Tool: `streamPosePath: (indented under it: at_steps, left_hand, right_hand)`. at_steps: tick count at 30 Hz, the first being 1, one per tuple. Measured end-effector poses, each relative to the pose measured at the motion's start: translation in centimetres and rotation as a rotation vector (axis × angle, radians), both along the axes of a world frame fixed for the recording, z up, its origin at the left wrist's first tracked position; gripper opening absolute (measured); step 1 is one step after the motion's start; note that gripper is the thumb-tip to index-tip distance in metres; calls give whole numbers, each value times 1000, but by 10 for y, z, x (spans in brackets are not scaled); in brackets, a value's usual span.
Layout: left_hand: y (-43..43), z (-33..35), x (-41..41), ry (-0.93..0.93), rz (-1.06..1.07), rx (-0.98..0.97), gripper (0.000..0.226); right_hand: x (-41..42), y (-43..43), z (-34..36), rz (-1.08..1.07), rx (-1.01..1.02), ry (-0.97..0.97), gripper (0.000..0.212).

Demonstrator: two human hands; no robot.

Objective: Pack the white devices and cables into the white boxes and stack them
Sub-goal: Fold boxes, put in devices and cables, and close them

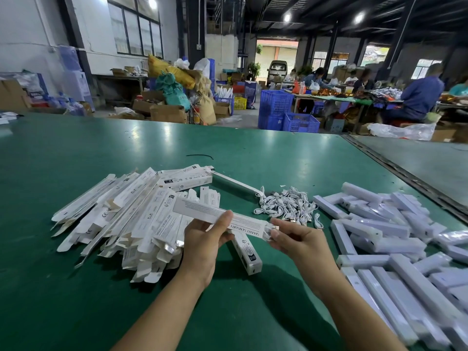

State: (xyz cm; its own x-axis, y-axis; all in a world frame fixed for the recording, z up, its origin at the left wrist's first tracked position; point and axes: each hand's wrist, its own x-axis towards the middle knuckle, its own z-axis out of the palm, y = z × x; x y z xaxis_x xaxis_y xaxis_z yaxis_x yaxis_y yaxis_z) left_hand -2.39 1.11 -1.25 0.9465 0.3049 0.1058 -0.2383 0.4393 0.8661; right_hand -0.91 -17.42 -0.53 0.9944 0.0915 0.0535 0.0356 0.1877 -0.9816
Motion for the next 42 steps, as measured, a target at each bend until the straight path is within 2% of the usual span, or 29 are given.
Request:
streamPosePath:
  at_steps: [4,7,9,11,13,19,21,24,28,32,34,36,39,42]
  left_hand:
    - [0,-1,-1,-9,-15,-12,31]
    - [-2,-2,0,-17,-13,15,28]
    - [-2,-1,-1,-22,-5,22,25]
    - [1,-1,-1,-18,7,6,26]
    - [2,-1,0,-8,9,-22,26]
    - [-4,-5,0,3,-24,15,31]
    - [-3,-6,1,-3,-28,28,34]
    - [-2,-6,2,23,-15,11,34]
    - [-2,-6,4,27,37,-29,35]
    - [0,-9,7,31,101,5,69]
    - [2,-13,10,8,131,63,82]
    - [2,-16,12,10,157,133,91]
    - [-1,-20,10,-2,79,297,81]
    - [-8,-21,5,-74,-81,554,67]
  right_hand:
    - [0,2,3,-33,244,220,18]
    - [0,1,4,-13,297,305,18]
    - [0,0,6,29,303,313,25]
    - [-1,-2,7,68,290,297,32]
    - [-1,-2,8,88,246,267,30]
    - [-4,7,0,44,27,229,4]
    - [-4,7,-3,20,-59,214,5]
    - [-6,8,-2,44,-51,210,10]
    - [-10,13,2,92,-170,116,23]
    - [-12,13,0,-40,-267,-125,16]
    - [-14,12,-1,-25,-294,-236,10]
    - [-16,13,-5,-2,-359,-319,17]
    - [-16,18,-10,-61,-472,-421,19]
    - [-16,18,-13,-154,-458,-394,21]
